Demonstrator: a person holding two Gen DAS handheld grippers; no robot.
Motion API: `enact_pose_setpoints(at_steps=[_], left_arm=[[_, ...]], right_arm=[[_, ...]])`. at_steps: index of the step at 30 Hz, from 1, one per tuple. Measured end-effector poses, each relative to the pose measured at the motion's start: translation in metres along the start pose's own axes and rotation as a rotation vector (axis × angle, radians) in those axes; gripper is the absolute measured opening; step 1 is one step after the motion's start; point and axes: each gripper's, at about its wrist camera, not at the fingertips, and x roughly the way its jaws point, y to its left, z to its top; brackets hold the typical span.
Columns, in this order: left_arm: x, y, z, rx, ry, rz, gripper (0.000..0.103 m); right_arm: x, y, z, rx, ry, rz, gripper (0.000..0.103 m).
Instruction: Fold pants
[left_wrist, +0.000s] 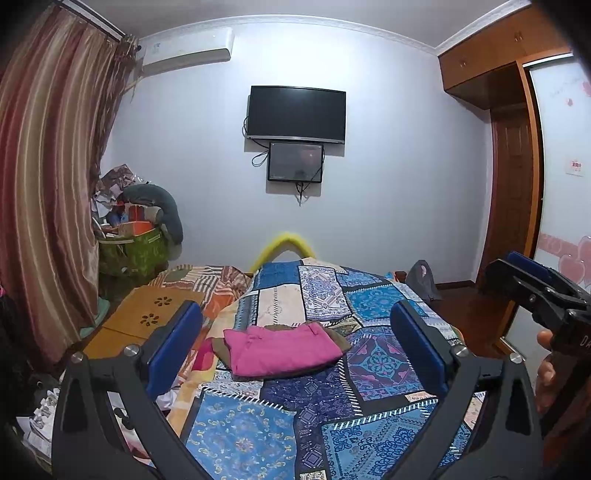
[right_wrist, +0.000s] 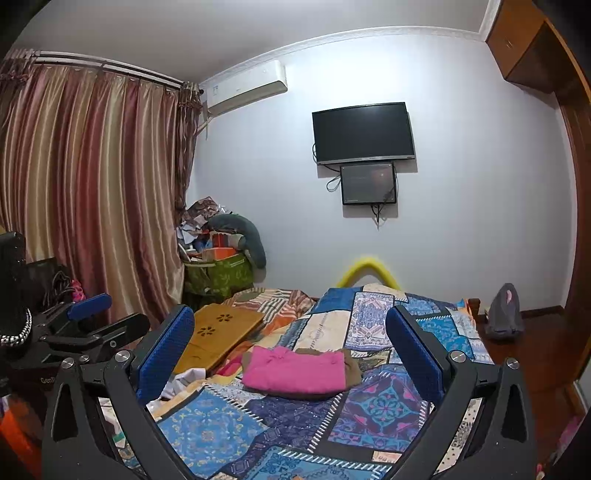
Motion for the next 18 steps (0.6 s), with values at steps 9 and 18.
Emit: enact_pose_setpoints(at_steps=[9,18], left_arm=[[-0.0002,-0.0034,0.0001,0.016,-0.005,-0.004,0.103],[-0.0006,-0.0048,0.0005,0.024,-0.004,-0.015,0.103]], right_arm=[[-0.0015,0.0012,0.0006,-0.004,-0.001,-0.011,0.103],[-0.0016,0.0012,0.0008,-0.004,0.001,-0.016,0.103]])
